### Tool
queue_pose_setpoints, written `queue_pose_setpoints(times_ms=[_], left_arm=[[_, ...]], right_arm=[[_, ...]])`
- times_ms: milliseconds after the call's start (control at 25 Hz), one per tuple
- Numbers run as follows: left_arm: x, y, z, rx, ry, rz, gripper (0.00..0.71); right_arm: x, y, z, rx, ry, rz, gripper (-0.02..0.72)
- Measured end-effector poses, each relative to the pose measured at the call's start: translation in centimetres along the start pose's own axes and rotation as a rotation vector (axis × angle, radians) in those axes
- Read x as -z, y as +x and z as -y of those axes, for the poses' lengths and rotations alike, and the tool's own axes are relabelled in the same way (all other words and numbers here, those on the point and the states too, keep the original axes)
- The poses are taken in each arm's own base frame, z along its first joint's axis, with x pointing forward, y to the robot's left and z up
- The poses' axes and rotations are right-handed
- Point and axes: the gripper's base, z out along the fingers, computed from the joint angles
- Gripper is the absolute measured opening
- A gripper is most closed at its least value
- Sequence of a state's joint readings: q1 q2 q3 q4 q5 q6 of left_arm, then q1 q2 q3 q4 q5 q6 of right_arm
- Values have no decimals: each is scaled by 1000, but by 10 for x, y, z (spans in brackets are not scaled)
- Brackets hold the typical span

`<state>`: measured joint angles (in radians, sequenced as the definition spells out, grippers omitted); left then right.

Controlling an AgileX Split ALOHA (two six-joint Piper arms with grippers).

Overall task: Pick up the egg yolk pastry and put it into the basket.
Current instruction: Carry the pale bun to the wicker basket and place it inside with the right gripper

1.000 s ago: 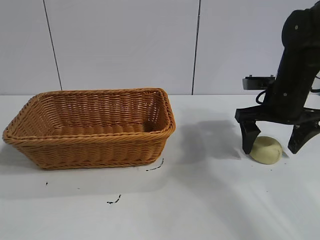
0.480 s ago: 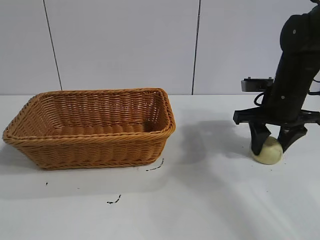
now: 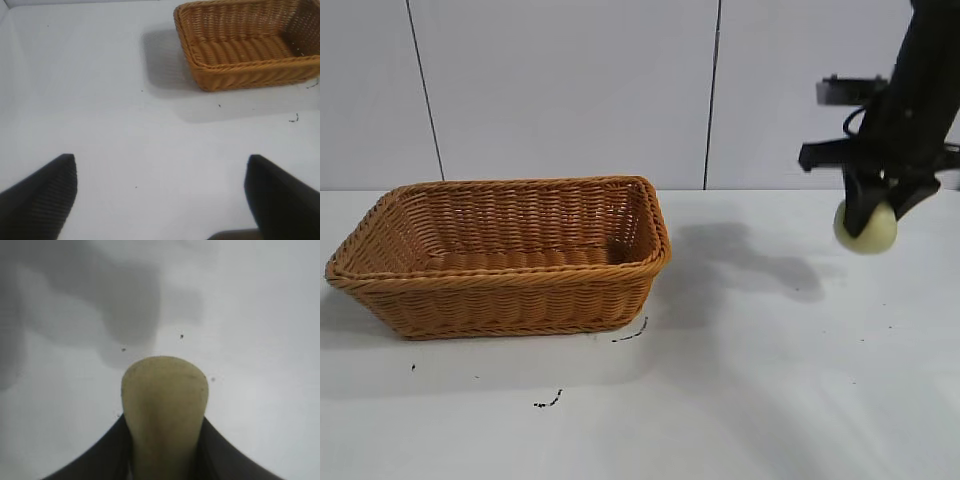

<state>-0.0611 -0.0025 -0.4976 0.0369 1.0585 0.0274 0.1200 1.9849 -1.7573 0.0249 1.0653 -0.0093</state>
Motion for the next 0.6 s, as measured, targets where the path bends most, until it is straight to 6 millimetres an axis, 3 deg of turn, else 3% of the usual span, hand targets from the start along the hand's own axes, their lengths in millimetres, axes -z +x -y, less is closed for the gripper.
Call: queue_pose_setpoints(times_ms=[200,360,600], left_arm=[[0,0,0,0,0,0,693],[0,0,0,0,0,0,693],[0,0,0,0,0,0,693]], right_arm=[[22,-14,-40,84,-37,81,194],[37,-18,-86,178,-83,136,194],[38,-12,-177,351,-176,191,194]])
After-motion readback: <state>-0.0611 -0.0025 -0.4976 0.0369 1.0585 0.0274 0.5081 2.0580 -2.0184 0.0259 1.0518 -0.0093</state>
